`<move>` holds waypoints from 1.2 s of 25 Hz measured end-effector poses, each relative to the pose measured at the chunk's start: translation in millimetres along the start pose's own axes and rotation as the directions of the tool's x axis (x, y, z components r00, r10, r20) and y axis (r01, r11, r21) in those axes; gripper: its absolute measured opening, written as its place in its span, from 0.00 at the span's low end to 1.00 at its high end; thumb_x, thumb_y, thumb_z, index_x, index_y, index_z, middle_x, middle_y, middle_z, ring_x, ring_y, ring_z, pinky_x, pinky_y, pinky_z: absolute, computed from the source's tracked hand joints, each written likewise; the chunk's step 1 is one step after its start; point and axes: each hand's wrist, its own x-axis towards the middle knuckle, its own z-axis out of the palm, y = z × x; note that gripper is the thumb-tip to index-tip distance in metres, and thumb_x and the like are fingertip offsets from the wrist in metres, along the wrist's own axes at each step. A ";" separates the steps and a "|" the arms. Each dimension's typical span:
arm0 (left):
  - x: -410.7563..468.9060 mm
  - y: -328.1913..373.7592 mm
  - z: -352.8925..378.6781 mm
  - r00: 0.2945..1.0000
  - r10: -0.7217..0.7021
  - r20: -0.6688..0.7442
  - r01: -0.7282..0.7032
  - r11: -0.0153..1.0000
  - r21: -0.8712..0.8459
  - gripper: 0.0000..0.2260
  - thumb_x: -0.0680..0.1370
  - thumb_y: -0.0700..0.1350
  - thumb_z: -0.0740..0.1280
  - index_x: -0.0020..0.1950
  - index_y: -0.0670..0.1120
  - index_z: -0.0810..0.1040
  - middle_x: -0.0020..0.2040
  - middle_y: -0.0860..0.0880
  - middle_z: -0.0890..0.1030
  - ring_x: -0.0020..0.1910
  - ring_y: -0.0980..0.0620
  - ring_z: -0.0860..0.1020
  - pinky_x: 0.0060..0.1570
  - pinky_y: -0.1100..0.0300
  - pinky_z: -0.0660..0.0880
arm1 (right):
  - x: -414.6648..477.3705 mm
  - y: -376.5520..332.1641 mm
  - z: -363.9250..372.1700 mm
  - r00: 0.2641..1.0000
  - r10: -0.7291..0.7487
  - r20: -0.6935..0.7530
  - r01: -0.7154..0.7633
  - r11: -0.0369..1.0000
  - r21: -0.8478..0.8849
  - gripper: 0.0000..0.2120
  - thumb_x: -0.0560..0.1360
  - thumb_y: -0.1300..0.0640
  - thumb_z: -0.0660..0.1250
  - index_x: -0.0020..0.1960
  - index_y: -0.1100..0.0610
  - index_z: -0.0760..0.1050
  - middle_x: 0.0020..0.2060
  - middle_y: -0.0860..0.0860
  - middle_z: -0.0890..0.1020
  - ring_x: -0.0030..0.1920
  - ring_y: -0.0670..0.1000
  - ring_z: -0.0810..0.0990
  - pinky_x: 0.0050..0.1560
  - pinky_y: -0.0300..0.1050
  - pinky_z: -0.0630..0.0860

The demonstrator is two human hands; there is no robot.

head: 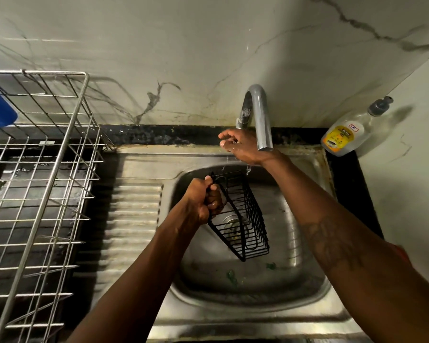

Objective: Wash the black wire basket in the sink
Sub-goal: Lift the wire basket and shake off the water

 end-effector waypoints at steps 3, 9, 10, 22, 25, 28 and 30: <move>-2.1 10.4 7.5 0.998 0.054 0.043 -0.054 0.999 -0.001 0.22 0.85 0.53 0.47 0.32 0.50 0.62 0.25 0.54 0.55 0.18 0.55 0.53 0.20 0.65 0.50 | -22.0 -3.1 -8.4 0.971 0.002 -0.240 0.106 0.893 0.438 0.10 0.76 0.55 0.72 0.56 0.54 0.79 0.45 0.49 0.82 0.42 0.44 0.81 0.40 0.39 0.79; -0.5 21.3 13.6 0.990 0.086 0.108 -0.087 0.996 -0.001 0.23 0.85 0.54 0.47 0.32 0.50 0.62 0.25 0.53 0.56 0.19 0.56 0.53 0.17 0.64 0.52 | -50.2 -6.7 -2.3 0.842 0.311 -0.441 0.106 0.705 0.701 0.05 0.79 0.62 0.69 0.51 0.55 0.83 0.44 0.54 0.87 0.25 0.48 0.76 0.24 0.40 0.74; -1.3 21.0 13.3 0.989 0.087 0.123 -0.087 0.996 -0.002 0.23 0.85 0.54 0.47 0.32 0.49 0.62 0.25 0.54 0.56 0.19 0.56 0.53 0.16 0.64 0.52 | -53.5 -0.7 -0.7 0.788 0.396 -0.471 0.097 0.677 0.730 0.05 0.78 0.61 0.70 0.50 0.54 0.83 0.43 0.54 0.87 0.27 0.49 0.78 0.26 0.42 0.77; -41.9 12.9 -27.2 0.957 0.172 0.235 -0.126 0.972 -0.196 0.22 0.84 0.53 0.50 0.32 0.49 0.64 0.22 0.54 0.59 0.17 0.57 0.55 0.21 0.65 0.49 | -161.4 102.0 49.0 0.790 0.539 0.293 -0.522 0.339 0.783 0.46 0.61 0.20 0.68 0.70 0.47 0.75 0.68 0.55 0.78 0.66 0.62 0.77 0.65 0.66 0.71; -54.3 4.4 -39.8 0.934 0.186 0.304 -0.117 0.966 -0.231 0.23 0.84 0.54 0.50 0.30 0.49 0.65 0.21 0.54 0.61 0.20 0.56 0.51 0.23 0.65 0.47 | -186.3 83.0 42.9 0.803 0.509 0.309 -0.491 0.271 0.828 0.43 0.65 0.25 0.70 0.72 0.48 0.73 0.67 0.54 0.77 0.67 0.66 0.75 0.63 0.72 0.67; -69.6 -1.2 -47.4 0.923 0.226 0.311 -0.166 0.964 -0.207 0.24 0.83 0.56 0.52 0.30 0.48 0.67 0.20 0.54 0.61 0.18 0.56 0.52 0.20 0.67 0.50 | -203.7 65.4 39.3 0.825 0.509 0.245 -0.437 0.298 0.849 0.33 0.68 0.32 0.73 0.62 0.55 0.81 0.56 0.58 0.83 0.54 0.61 0.83 0.63 0.66 0.73; -77.6 -1.9 -49.7 0.947 0.259 0.189 -0.240 0.964 -0.116 0.24 0.81 0.62 0.57 0.32 0.48 0.68 0.21 0.54 0.60 0.17 0.56 0.55 0.18 0.67 0.56 | -213.5 52.9 35.5 0.807 0.563 0.179 -0.436 0.364 0.823 0.31 0.65 0.33 0.75 0.56 0.56 0.83 0.48 0.56 0.84 0.50 0.58 0.84 0.60 0.57 0.77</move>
